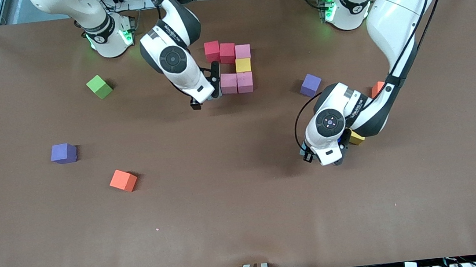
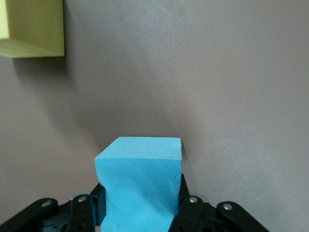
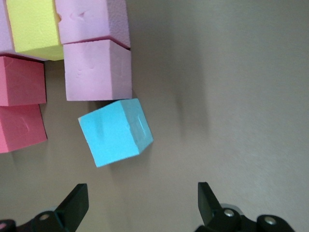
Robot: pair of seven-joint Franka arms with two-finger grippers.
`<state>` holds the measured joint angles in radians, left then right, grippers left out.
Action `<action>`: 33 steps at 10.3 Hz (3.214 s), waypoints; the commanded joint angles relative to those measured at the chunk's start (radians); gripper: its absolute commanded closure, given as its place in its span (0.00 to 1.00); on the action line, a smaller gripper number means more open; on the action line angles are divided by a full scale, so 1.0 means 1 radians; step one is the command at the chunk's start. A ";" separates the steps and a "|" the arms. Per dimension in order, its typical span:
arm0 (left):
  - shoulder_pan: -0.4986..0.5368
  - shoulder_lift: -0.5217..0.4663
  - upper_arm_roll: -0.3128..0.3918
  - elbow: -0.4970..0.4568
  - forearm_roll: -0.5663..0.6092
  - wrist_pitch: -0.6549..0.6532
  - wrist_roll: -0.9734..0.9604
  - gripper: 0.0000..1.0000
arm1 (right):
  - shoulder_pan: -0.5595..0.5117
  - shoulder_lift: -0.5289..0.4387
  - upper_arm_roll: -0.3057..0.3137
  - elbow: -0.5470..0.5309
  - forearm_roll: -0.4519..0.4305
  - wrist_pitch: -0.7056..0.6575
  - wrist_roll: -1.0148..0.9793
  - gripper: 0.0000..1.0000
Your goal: Form number 2 with 11 blocks
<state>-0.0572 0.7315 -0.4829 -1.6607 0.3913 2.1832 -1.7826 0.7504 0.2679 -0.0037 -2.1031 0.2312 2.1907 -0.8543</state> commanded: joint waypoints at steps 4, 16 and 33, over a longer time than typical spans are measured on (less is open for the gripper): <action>-0.070 -0.055 -0.135 0.002 0.041 -0.106 0.002 0.71 | -0.143 -0.013 -0.039 0.054 -0.010 -0.068 -0.009 0.00; -0.461 0.072 -0.108 0.177 0.061 -0.112 0.186 0.72 | -0.671 0.359 -0.039 0.510 -0.114 -0.054 -0.354 0.00; -0.642 0.137 0.029 0.279 0.020 -0.079 0.370 0.74 | -0.645 0.369 -0.035 0.475 -0.131 -0.110 -0.347 0.00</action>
<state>-0.6807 0.8500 -0.4670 -1.4140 0.4331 2.0988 -1.4436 0.1184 0.6564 -0.0466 -1.6563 0.1000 2.1619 -1.2026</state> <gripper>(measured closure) 0.449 0.000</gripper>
